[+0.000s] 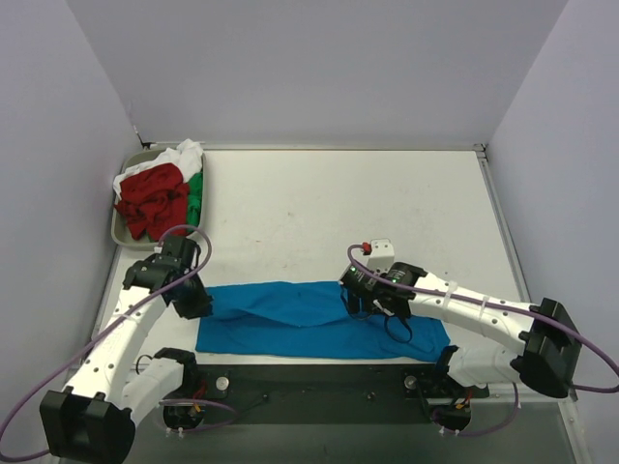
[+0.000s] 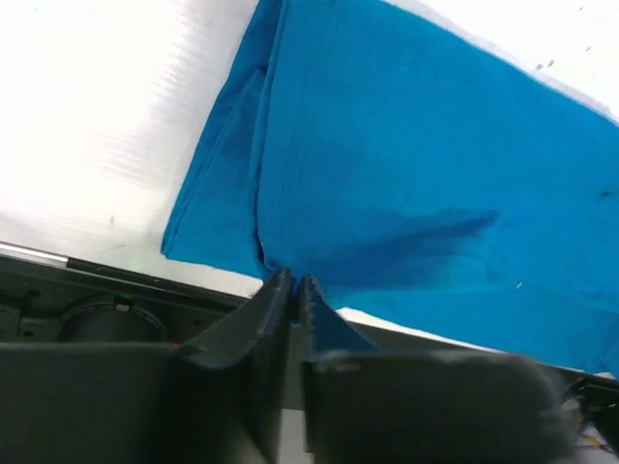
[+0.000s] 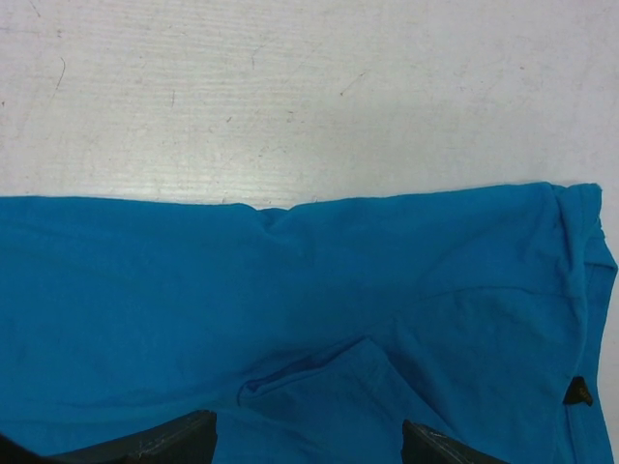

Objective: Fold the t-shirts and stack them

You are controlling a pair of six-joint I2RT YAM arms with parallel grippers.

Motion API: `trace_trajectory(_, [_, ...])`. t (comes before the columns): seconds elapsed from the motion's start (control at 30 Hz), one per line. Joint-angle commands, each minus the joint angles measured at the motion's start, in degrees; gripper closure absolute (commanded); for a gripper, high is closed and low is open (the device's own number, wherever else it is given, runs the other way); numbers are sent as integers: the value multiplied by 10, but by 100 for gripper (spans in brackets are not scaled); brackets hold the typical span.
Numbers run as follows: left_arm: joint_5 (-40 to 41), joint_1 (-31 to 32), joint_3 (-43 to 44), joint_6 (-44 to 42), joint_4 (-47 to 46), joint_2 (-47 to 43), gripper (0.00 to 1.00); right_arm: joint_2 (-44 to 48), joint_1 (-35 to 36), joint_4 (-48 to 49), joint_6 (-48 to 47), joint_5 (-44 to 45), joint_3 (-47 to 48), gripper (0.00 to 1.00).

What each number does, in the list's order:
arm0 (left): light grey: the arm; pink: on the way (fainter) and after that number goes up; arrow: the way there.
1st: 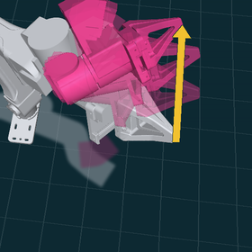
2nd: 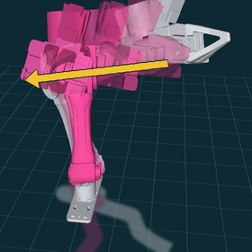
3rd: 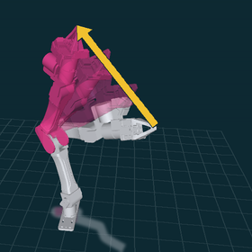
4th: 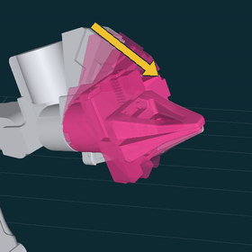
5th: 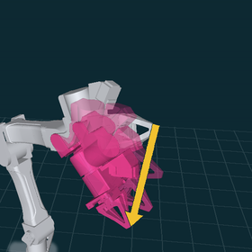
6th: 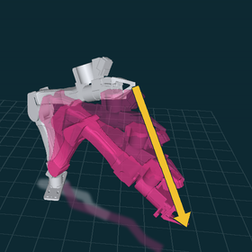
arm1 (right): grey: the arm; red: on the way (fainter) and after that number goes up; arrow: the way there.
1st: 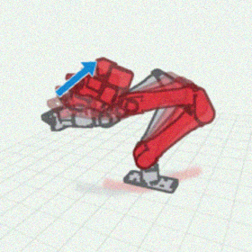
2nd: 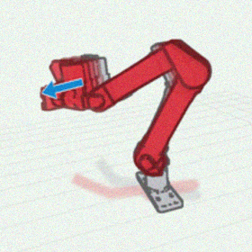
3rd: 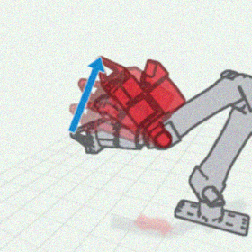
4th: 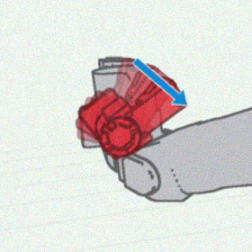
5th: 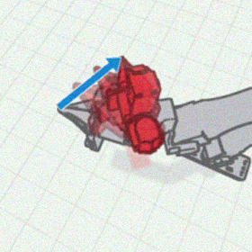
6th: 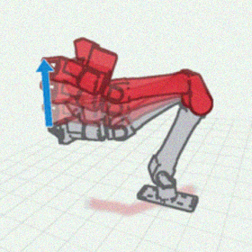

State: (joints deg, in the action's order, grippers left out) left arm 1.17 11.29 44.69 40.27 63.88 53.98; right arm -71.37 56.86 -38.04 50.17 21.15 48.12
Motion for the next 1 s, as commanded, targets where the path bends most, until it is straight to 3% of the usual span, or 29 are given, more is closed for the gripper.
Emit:
trace_trajectory(0.0, [1, 2, -6, -4, 34, -19, 57, -11, 13, -40, 11, 25, 32, 24])
trace_trajectory(0.07, [6, 0, -1, -5, 41, -27, 41, -12, 18, -43, 12, 28, 36, 24])
trace_trajectory(0.1, [8, -1, 2, -6, 44, -31, 26, -13, 18, -45, 12, 29, 41, 24])
trace_trajectory(0.17, [10, -7, 23, -7, 47, -36, 20, -13, 19, -48, 12, 34, 46, 24])
trace_trajectory(0.33, [-32, -7, 69, 7, -17, -7, 17, -17, 8, -53, -2, 48, 74, 23])
trace_trajectory(0.47, [-81, 7, 78, 22, -90, 53, 16, -14, -45, -53, -17, 29, 76, 24])
trace_trajectory(0.6, [-87, 86, 104, 43, -145, 138, 16, 11, -127, -48, -33, 4, 63, 24])
trace_trajectory(0.83, [-60, 233, 118, 104, -214, 253, 16, 4, -162, -49, -24, -5, 50, 23])
trace_trajectory(0.97, [-53, 272, 110, 120, -220, 285, 17, 10, -175, -50, -9, -17, 18, 23])
